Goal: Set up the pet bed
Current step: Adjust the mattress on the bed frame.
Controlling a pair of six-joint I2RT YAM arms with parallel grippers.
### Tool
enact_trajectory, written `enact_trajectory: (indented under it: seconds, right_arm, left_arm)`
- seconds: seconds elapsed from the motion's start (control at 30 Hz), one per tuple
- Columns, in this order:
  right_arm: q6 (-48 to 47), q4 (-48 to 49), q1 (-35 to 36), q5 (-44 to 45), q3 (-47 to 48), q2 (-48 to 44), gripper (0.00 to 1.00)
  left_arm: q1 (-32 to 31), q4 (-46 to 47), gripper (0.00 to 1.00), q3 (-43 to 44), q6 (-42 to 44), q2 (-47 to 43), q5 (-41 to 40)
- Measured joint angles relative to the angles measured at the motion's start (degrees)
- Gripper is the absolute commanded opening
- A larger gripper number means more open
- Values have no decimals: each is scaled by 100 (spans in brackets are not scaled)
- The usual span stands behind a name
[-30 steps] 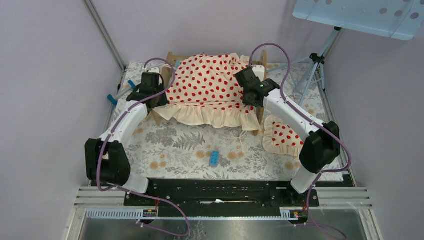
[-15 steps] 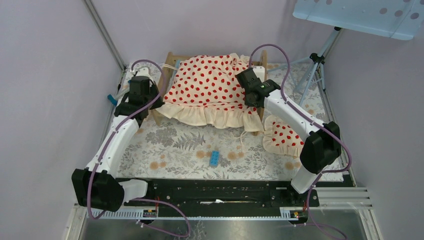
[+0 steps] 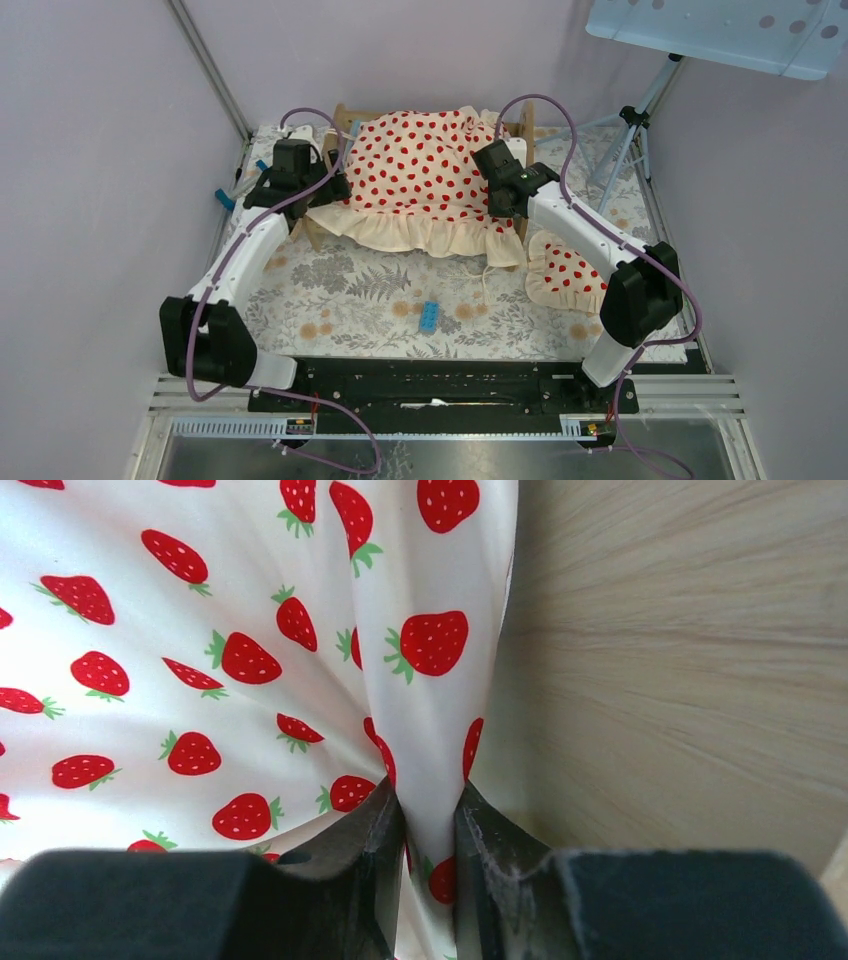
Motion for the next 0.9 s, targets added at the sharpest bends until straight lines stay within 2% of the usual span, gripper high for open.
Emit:
enact_trajectory:
  seconds: [0.27, 0.33, 0.47, 0.5, 0.6, 0.67, 0.9]
  right_arm:
    - [-35, 92, -2, -166, -7, 0, 29]
    - [-48, 111, -2, -210, -7, 0, 29]
    - [-70, 120, -2, -280, -7, 0, 30]
    - [-72, 120, -2, -280, -7, 0, 30]
    - [-74, 120, -2, -280, -7, 0, 30]
    - [-76, 120, -2, -280, -7, 0, 30]
    - [-109, 120, -2, -271, -7, 0, 30]
  left_arm:
    - [-76, 295, 81, 245, 17, 907, 9]
    - [-153, 299, 78, 245, 20, 1082, -11]
    - [-330, 330, 56, 223, -11, 1346, -20]
    - [-365, 343, 48, 208, -22, 1366, -17]
    - [-404, 367, 13, 199, -72, 1370, 11]
    - [-402, 426, 0, 199, -57, 1370, 20]
    - [-402, 411, 0, 195, -85, 1305, 13]
